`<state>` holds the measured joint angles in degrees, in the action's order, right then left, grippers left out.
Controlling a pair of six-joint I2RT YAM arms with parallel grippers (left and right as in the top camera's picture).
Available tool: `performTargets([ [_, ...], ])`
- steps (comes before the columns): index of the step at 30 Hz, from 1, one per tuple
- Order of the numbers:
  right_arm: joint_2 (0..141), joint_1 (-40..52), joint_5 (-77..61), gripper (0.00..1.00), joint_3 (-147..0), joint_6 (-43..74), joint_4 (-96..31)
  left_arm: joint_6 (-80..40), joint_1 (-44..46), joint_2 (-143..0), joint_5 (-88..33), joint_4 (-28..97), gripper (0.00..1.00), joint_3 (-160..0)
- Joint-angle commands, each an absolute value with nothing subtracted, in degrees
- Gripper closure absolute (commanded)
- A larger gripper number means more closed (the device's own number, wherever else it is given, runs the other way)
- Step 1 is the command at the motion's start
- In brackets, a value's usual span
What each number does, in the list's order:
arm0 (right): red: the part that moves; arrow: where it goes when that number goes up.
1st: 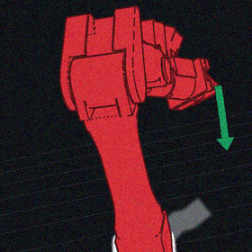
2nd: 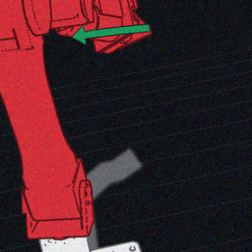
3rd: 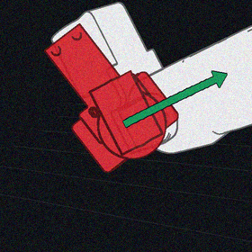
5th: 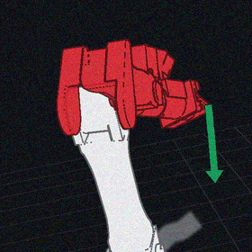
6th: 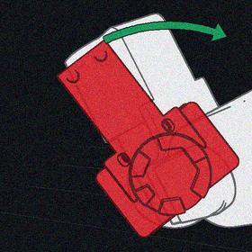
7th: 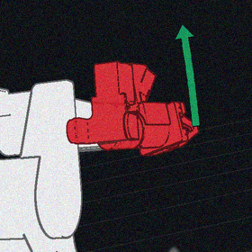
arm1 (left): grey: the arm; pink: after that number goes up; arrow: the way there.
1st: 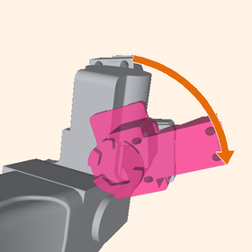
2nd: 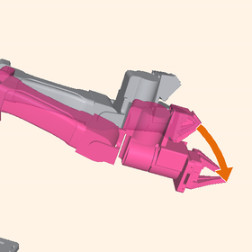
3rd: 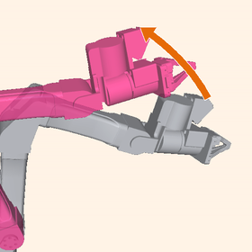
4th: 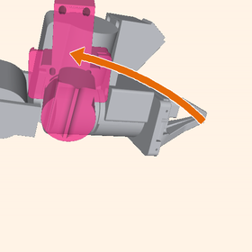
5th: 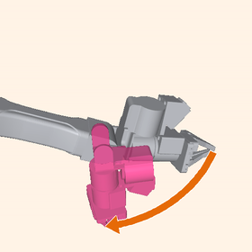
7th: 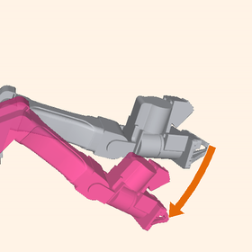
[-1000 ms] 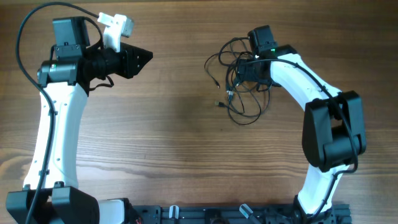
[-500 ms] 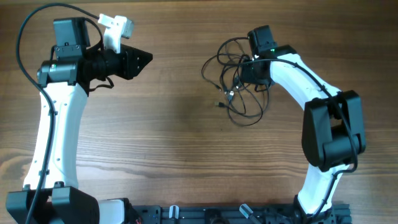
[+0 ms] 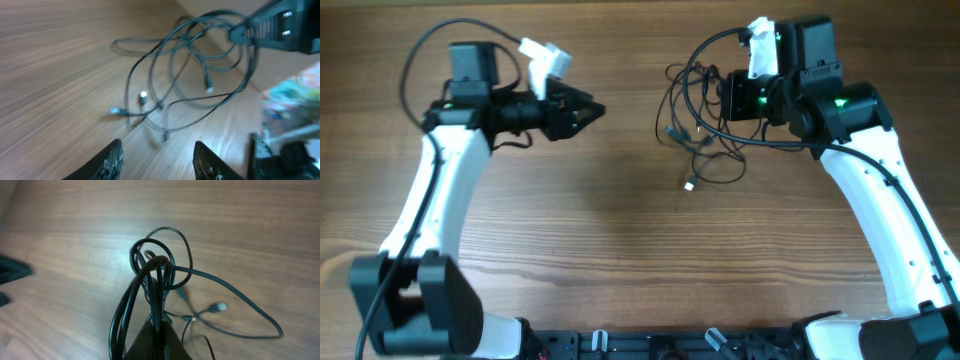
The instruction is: Untangle cables
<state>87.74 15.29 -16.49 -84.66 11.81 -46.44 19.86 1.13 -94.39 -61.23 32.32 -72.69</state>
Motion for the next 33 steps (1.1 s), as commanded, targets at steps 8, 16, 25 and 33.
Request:
performTargets([
  [8, 87.5, 15.6, -24.5, 0.96, -85.1, 12.0, -49.1, 20.6, 12.9, -103.0, -70.1, 19.5, 0.54, -72.1],
  [16, 87.5, 17.1, -25.8, 0.96, -85.1, 12.2, -50.7, 20.6, 18.7, -104.2, -58.4, 17.0, 0.58, -72.1],
  [25, 87.5, 18.6, -25.1, 0.95, -85.1, 13.5, -50.4, 19.4, 20.1, -104.3, -58.4, 13.9, 0.59, -72.1],
  [33, 87.5, 18.6, -23.8, 0.95, -85.1, 13.5, -50.2, 18.8, 20.1, -104.3, -64.3, 13.7, 0.59, -72.1],
])
